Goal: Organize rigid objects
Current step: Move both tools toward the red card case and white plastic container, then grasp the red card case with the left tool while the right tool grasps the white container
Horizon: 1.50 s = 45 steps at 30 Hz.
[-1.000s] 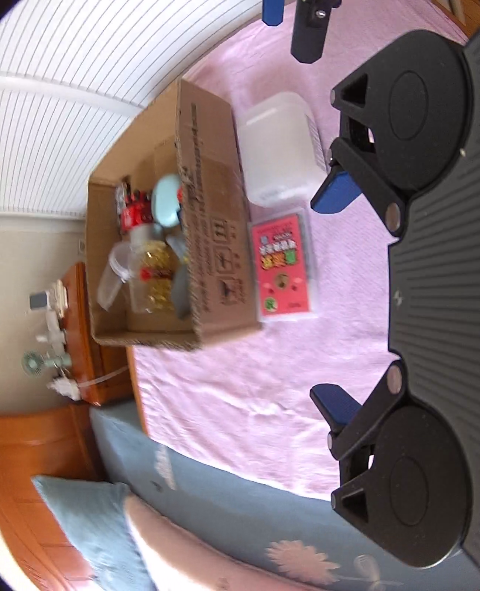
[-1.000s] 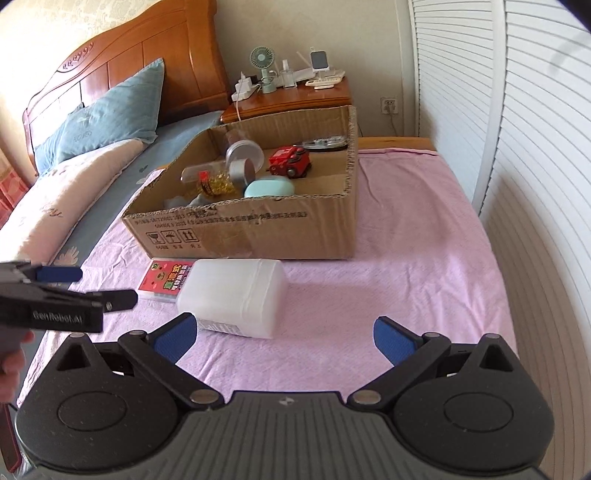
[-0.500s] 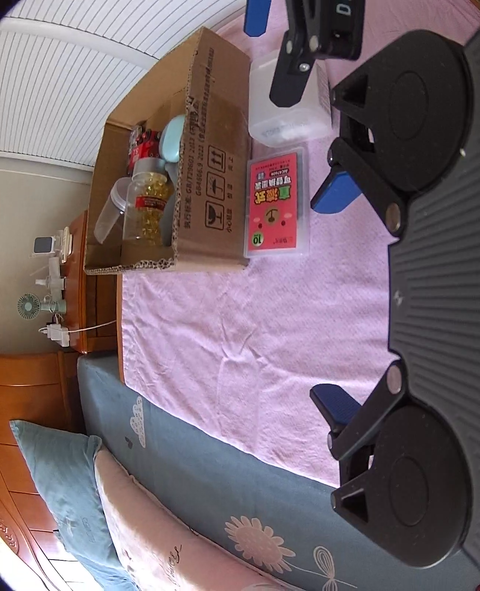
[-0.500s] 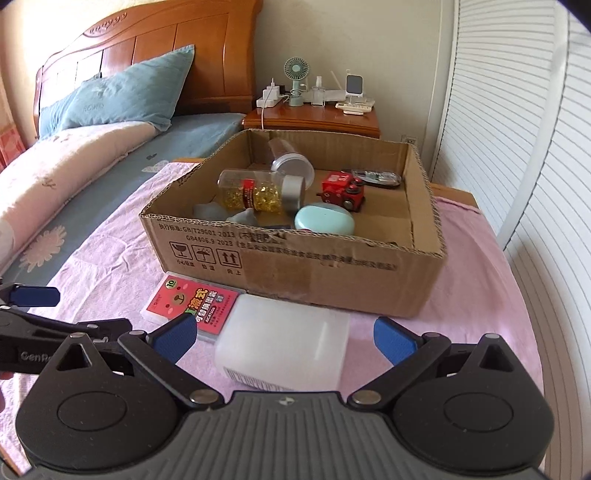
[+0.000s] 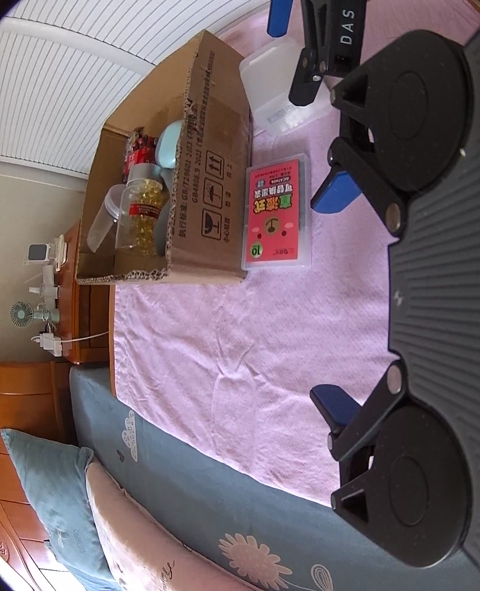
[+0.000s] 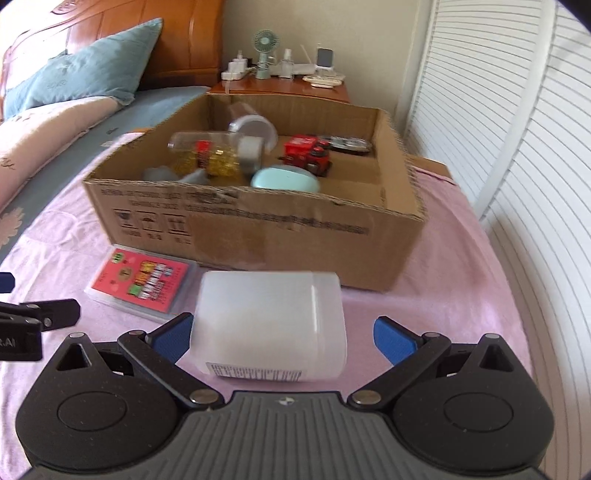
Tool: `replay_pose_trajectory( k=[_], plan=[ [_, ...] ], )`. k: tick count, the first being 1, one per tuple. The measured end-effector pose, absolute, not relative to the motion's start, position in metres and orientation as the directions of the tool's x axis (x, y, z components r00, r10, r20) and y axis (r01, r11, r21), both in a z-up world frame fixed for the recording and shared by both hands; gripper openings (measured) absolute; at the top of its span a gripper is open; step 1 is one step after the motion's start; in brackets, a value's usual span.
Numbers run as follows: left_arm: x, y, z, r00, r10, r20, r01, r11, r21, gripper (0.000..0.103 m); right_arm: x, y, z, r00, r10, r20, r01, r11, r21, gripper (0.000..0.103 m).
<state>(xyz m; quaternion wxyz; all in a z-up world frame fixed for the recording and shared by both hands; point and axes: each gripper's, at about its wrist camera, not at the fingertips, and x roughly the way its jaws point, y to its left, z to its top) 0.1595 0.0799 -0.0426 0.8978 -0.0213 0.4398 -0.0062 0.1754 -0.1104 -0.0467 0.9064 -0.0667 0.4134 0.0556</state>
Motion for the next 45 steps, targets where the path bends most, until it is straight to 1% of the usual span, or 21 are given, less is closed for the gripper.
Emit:
replay_pose_trajectory(
  k=[3, 9, 11, 12, 17, 20, 21, 33, 43, 45],
  plan=[
    [0.168, 0.068, -0.047, 0.604, -0.066, -0.794, 0.031, 0.998, -0.059, 0.099, 0.172, -0.126, -0.053, 0.633, 0.018, -0.774, -0.136, 0.987, -0.089, 0.103],
    [0.188, 0.044, -0.059, 0.588, -0.101, -0.803, 0.079, 0.995, -0.067, 0.099, 0.167, -0.14, -0.069, 0.599, 0.026, -0.8, -0.139, 0.988, -0.072, 0.103],
    [0.193, 0.04, -0.063, 0.581, -0.119, -0.805, 0.089, 0.993, -0.083, 0.102, 0.166, -0.144, -0.07, 0.599, 0.042, -0.799, -0.141, 0.989, -0.054, 0.103],
    [0.194, 0.038, -0.063, 0.584, -0.131, -0.801, 0.091, 0.991, -0.095, 0.102, 0.166, -0.146, -0.071, 0.596, 0.052, -0.801, -0.141, 0.989, -0.04, 0.103],
    [0.201, 0.028, -0.065, 0.595, -0.116, -0.795, 0.101, 0.992, -0.07, 0.102, 0.165, -0.148, -0.072, 0.607, 0.069, -0.792, -0.161, 0.986, -0.037, 0.103],
    [0.204, 0.021, -0.067, 0.6, -0.073, -0.797, 0.108, 0.994, -0.01, 0.103, 0.163, -0.148, -0.072, 0.613, 0.074, -0.787, -0.166, 0.985, -0.037, 0.103],
    [0.204, 0.021, -0.068, 0.604, -0.073, -0.794, 0.112, 0.994, -0.006, 0.103, 0.163, -0.149, -0.072, 0.613, 0.075, -0.787, -0.168, 0.985, -0.037, 0.103],
    [0.191, 0.049, -0.069, 0.605, -0.085, -0.792, 0.127, 0.992, -0.009, 0.103, 0.163, -0.149, -0.073, 0.621, 0.078, -0.78, -0.17, 0.985, -0.037, 0.103],
    [0.193, 0.05, -0.07, 0.624, -0.074, -0.778, 0.108, 0.994, -0.008, 0.103, 0.161, -0.149, -0.073, 0.628, 0.079, -0.774, -0.17, 0.985, -0.037, 0.103],
    [0.193, 0.049, -0.07, 0.626, -0.078, -0.776, 0.11, 0.994, -0.011, 0.101, 0.161, -0.149, -0.073, 0.63, 0.081, -0.772, -0.172, 0.984, -0.037, 0.103]
  ],
)
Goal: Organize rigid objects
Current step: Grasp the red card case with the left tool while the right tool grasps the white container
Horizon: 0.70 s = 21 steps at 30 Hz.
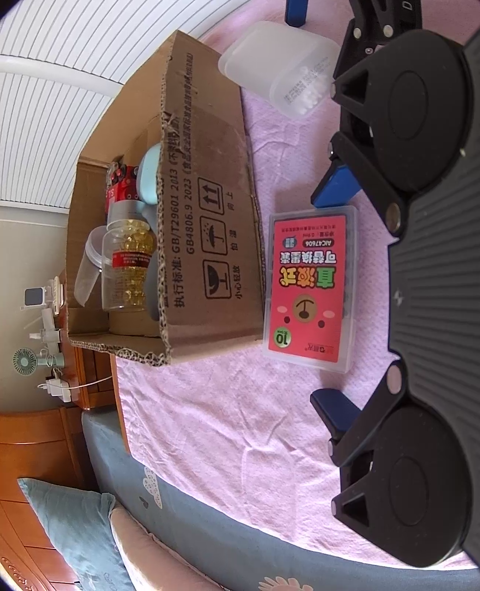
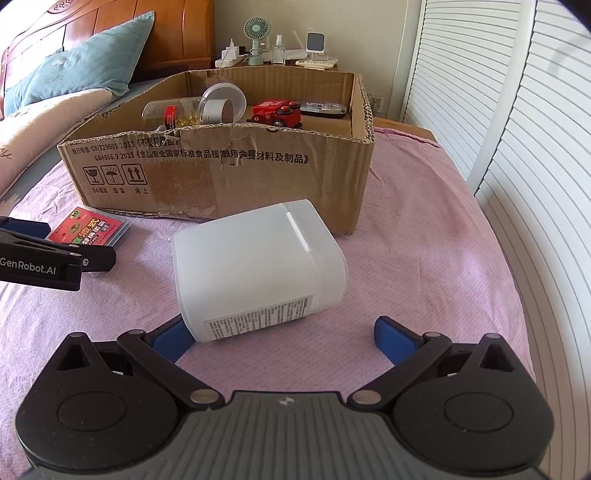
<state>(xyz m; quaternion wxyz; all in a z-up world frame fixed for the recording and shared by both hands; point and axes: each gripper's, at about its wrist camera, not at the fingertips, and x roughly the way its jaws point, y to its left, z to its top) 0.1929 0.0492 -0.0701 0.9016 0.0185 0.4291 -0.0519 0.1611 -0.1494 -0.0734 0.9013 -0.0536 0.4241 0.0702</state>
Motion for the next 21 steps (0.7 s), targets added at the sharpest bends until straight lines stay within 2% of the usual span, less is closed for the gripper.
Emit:
replay_pose_trajectory(
  k=[4, 13, 21],
  plan=[
    [0.192, 0.046, -0.067, 0.637, -0.098, -0.765, 0.137, 0.99, -0.012, 0.09, 0.161, -0.15, -0.074, 0.634, 0.093, -0.768, -0.188, 0.982, -0.036, 0.103],
    [0.197, 0.045, -0.068, 0.635, -0.11, -0.765, 0.154, 0.988, -0.015, 0.091, 0.171, -0.148, -0.074, 0.625, 0.143, -0.767, -0.262, 0.964, -0.033, 0.103],
    [0.195, 0.044, -0.069, 0.644, -0.102, -0.758, 0.138, 0.99, -0.015, 0.091, 0.194, -0.14, -0.071, 0.553, 0.201, -0.809, -0.379, 0.925, -0.029, 0.103]
  ],
)
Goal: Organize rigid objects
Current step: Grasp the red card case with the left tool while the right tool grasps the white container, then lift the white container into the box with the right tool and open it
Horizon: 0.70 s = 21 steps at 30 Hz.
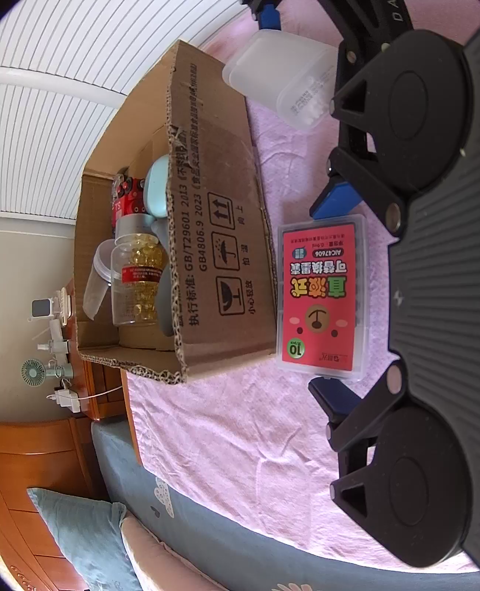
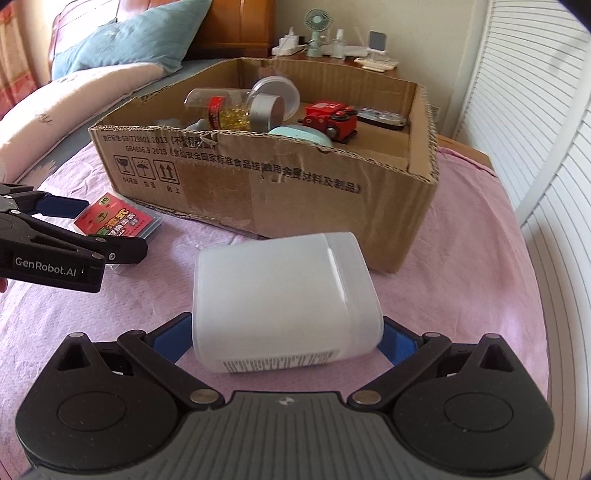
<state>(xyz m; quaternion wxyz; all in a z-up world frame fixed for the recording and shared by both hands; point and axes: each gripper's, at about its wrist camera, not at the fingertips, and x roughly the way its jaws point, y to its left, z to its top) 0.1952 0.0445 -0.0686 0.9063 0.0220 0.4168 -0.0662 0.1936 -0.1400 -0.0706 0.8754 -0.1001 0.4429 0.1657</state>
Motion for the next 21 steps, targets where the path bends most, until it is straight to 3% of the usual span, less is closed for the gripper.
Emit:
replay_pose_trajectory(
  k=[9, 14, 21],
  plan=[
    [0.201, 0.042, -0.067, 0.632, -0.083, -0.77, 0.112, 0.994, -0.015, 0.092, 0.215, -0.127, -0.062, 0.455, 0.191, -0.87, -0.45, 0.892, -0.039, 0.102],
    [0.202, 0.044, -0.066, 0.619, -0.101, -0.779, 0.142, 0.99, -0.016, 0.091, 0.215, -0.124, -0.057, 0.459, 0.173, -0.871, -0.457, 0.887, -0.064, 0.088],
    [0.197, 0.048, -0.061, 0.575, -0.175, -0.8, 0.233, 0.971, -0.045, 0.09, 0.21, -0.132, -0.048, 0.471, 0.185, -0.862, -0.457, 0.888, -0.059, 0.086]
  ],
)
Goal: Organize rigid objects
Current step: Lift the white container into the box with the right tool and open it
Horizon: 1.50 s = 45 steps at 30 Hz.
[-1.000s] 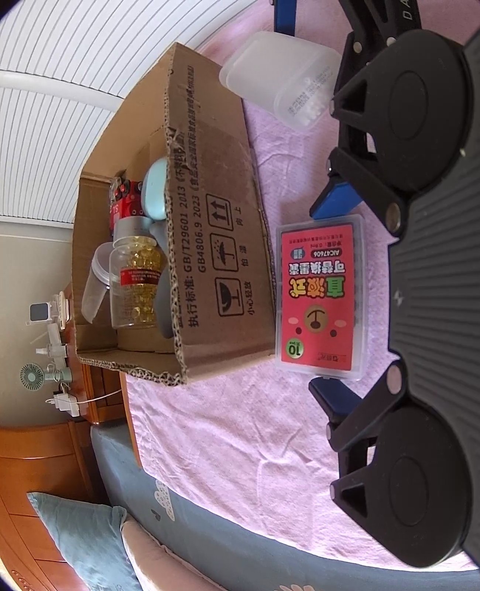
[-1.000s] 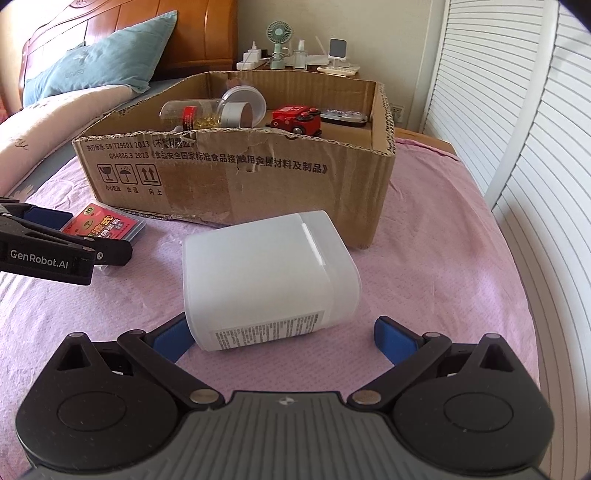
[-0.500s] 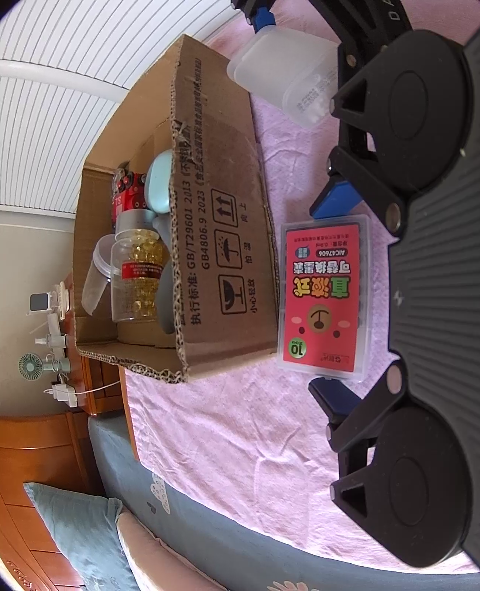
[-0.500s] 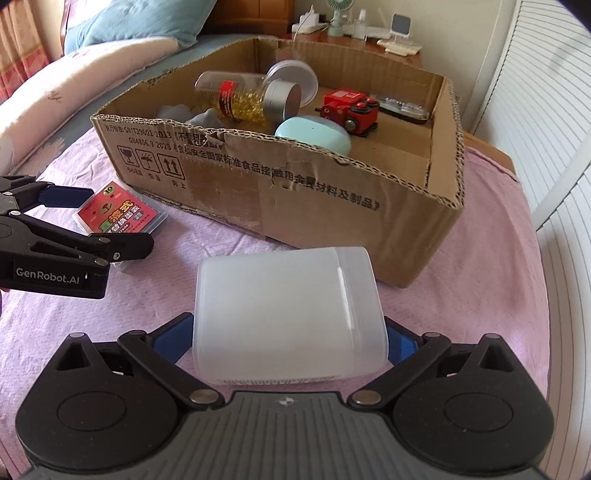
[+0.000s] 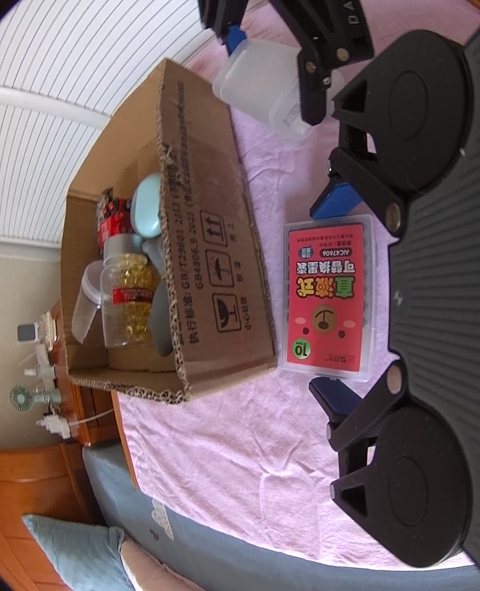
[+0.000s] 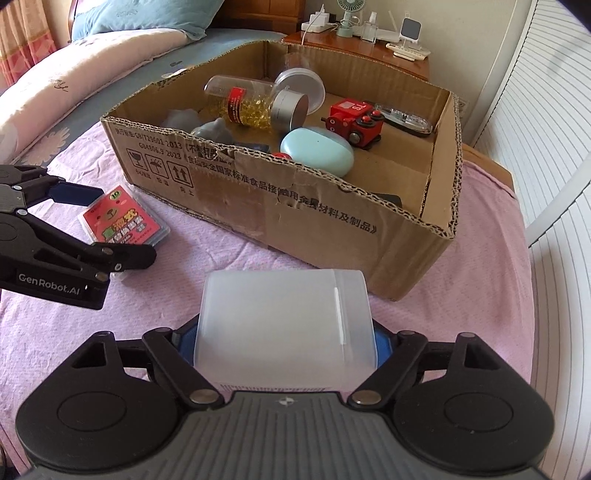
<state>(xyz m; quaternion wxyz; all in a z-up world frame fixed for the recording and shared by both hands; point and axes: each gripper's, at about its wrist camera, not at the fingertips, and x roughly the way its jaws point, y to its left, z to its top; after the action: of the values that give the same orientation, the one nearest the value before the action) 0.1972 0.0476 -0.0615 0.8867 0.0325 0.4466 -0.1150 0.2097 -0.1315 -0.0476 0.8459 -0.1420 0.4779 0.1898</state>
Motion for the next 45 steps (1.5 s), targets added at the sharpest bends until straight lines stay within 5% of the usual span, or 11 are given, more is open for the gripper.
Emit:
replay_pose_trajectory(
  k=[26, 35, 45],
  plan=[
    [0.161, 0.05, 0.009, 0.588, -0.279, -0.759, 0.412, 0.911, -0.016, 0.09, 0.18, -0.134, 0.029, 0.569, 0.279, -0.774, -0.502, 0.863, -0.058, 0.086],
    [0.175, 0.049, 0.036, 0.639, -0.286, -0.714, 0.423, 0.906, 0.016, 0.09, 0.224, -0.145, 0.054, 0.636, 0.285, -0.717, -0.458, 0.888, -0.053, 0.087],
    [0.203, 0.044, 0.041, 0.651, -0.279, -0.706, 0.422, 0.906, 0.031, 0.09, 0.297, -0.147, 0.02, 0.585, 0.286, -0.758, -0.429, 0.903, 0.01, 0.087]
  ],
)
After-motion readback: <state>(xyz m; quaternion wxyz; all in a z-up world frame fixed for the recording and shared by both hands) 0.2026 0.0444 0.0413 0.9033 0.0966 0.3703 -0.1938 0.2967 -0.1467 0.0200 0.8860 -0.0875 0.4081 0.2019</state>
